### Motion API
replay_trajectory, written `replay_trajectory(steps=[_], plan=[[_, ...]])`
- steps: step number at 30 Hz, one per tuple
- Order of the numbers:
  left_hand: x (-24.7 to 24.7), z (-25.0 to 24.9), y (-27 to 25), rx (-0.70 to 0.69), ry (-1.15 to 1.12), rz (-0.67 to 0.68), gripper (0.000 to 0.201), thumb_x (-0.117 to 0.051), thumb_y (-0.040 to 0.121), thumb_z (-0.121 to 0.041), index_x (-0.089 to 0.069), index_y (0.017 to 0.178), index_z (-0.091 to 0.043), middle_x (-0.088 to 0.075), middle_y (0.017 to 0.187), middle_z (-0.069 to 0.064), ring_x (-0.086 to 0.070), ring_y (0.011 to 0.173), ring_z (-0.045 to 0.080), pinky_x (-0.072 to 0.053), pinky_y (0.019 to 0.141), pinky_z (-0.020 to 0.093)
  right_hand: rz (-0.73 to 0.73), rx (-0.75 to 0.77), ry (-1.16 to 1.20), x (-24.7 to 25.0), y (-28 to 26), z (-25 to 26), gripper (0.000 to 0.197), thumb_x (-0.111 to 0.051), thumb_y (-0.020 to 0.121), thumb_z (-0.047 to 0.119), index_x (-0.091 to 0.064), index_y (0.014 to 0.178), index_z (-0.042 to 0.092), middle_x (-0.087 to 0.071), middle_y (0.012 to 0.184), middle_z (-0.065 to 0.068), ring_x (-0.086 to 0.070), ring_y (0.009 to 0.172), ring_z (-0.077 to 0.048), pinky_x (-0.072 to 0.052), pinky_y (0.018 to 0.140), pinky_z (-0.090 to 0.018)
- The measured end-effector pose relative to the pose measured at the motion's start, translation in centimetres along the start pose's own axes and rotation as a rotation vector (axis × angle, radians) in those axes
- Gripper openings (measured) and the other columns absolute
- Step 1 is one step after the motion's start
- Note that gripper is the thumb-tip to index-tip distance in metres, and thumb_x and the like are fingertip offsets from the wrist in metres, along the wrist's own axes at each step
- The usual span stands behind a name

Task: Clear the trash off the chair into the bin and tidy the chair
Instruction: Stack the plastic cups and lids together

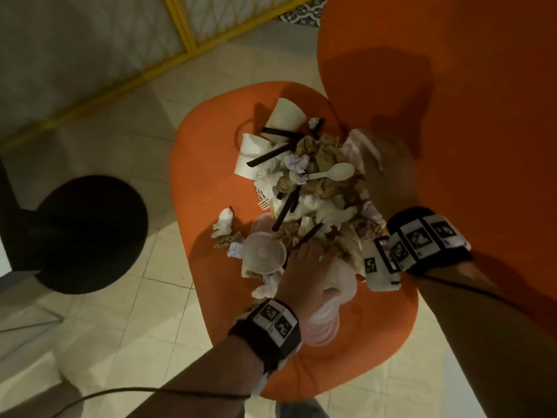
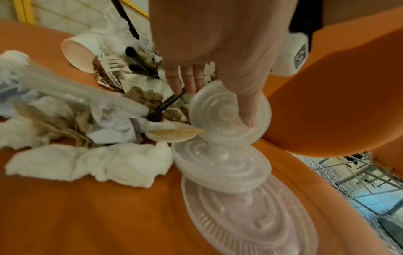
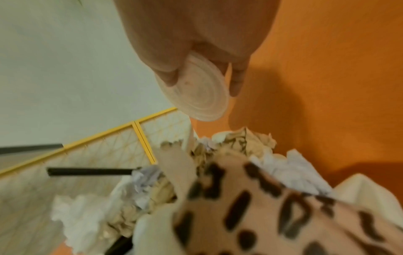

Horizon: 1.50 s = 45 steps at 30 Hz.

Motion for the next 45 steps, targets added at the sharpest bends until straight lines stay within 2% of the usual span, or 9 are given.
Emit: replay_trajectory(steps=[4, 9, 13, 17, 20, 26, 36, 42, 45], plan=[[0.6, 0.1, 0.2, -0.032, -0.100, -0.069, 0.047, -0.073, 0.074, -0.032, -0.056, 0.113, -0.010, -0.057, 0.111, 0.012, -0.053, 0.105, 0.032, -0.044, 0.089, 0.042, -0.147, -0.107, 0.227, 3.7, -4.3, 0.9, 0.031, -0.044, 0.097, 0.030, -0.057, 0.124, 0.020, -0.063, 0.119, -0.007, -0.061, 0.102, -0.017, -0.047, 0.076, -0.026], [3.3, 2.8, -1.3, 0.169, -0.447, -0.090, 0.047, -0.069, 0.080, -0.038, -0.052, 0.117, -0.014, -0.052, 0.106, -0.001, -0.053, 0.102, 0.018, -0.035, 0.076, 0.016, -0.173, -0.300, 0.429, 5.1, -10.9, 0.8, 0.018, -0.055, 0.094, 0.022, -0.058, 0.111, 0.022, -0.059, 0.096, 0.021, -0.057, 0.085, 0.015, -0.045, 0.063, -0.006], [7.4, 7.0, -4.8, 0.463, -0.699, -0.324, 0.042, -0.071, 0.080, -0.032, -0.048, 0.111, -0.017, -0.055, 0.103, -0.008, -0.056, 0.087, 0.007, -0.044, 0.063, 0.010, 0.145, -0.532, 0.290, 1.3, -16.3, -1.2, 0.022, -0.057, 0.091, 0.033, -0.058, 0.112, 0.028, -0.060, 0.092, 0.019, -0.059, 0.083, 0.004, -0.046, 0.071, -0.008], [6.9, 11.4, -5.8, 0.709, -0.467, -0.245, 0.060, -0.068, 0.081, -0.039, -0.044, 0.128, -0.010, -0.052, 0.122, 0.010, -0.052, 0.110, 0.030, -0.043, 0.085, 0.035, 0.523, -0.566, 0.059, -4.1, -20.7, -0.9, 0.030, -0.054, 0.092, 0.037, -0.052, 0.119, 0.024, -0.063, 0.104, 0.006, -0.056, 0.075, -0.001, -0.052, 0.066, -0.014], [5.7, 12.0, -4.9, 0.686, -0.298, -0.171, 0.063, -0.069, 0.079, -0.042, -0.046, 0.128, -0.009, -0.045, 0.127, 0.013, -0.045, 0.118, 0.031, -0.035, 0.086, 0.031, 0.551, -0.673, 0.053, -6.0, -22.4, -1.4, 0.050, -0.064, 0.084, 0.044, -0.046, 0.128, 0.027, -0.062, 0.109, -0.001, -0.061, 0.092, -0.016, -0.052, 0.073, -0.028], [4.1, 11.5, -3.4, 0.496, -0.242, -0.160, 0.059, -0.075, 0.074, -0.035, -0.055, 0.120, -0.005, -0.056, 0.118, 0.015, -0.047, 0.111, 0.033, -0.039, 0.095, 0.044, 0.573, -0.514, -0.154, -7.6, -23.3, -1.4, 0.076, -0.070, 0.077, 0.039, -0.031, 0.142, 0.034, -0.040, 0.131, -0.003, -0.040, 0.123, -0.022, -0.042, 0.099, -0.034], [4.6, 12.2, -4.1, 0.616, -0.670, -0.286, 0.039, -0.075, 0.074, -0.029, -0.046, 0.099, -0.025, -0.054, 0.106, 0.005, -0.052, 0.089, 0.018, -0.036, 0.054, 0.020, 0.483, -0.557, -0.259, -7.7, -24.5, -2.0, 0.080, -0.071, 0.074, 0.046, -0.031, 0.138, 0.020, -0.040, 0.130, -0.004, -0.041, 0.120, -0.024, -0.039, 0.100, -0.038], [6.4, 14.1, -2.8, 0.627, -0.707, -0.282, 0.067, -0.077, 0.074, -0.022, -0.039, 0.129, -0.015, -0.049, 0.130, 0.008, -0.049, 0.116, 0.026, -0.048, 0.088, 0.037, 0.499, -0.655, -0.159, -7.7, -24.5, -2.8, 0.087, -0.074, 0.073, 0.040, -0.021, 0.139, 0.021, -0.042, 0.135, -0.004, -0.045, 0.123, -0.025, -0.043, 0.100, -0.041], [5.5, 15.5, -0.6, 0.664, -0.537, -0.116, 0.057, -0.078, 0.072, -0.031, -0.056, 0.119, -0.010, -0.058, 0.122, 0.005, -0.054, 0.108, 0.022, -0.041, 0.079, 0.028, 0.526, -0.674, -0.149, -7.9, -24.4, -3.0, 0.086, -0.074, 0.072, 0.039, -0.023, 0.139, 0.022, -0.044, 0.135, -0.003, -0.044, 0.123, -0.024, -0.044, 0.100, -0.042]])
Point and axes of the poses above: each hand's wrist, its own y-axis towards the middle knuckle, its own x-axis out of the back of the hand, z = x × y, the point moved 7 cm from there along y, towards the middle knuckle
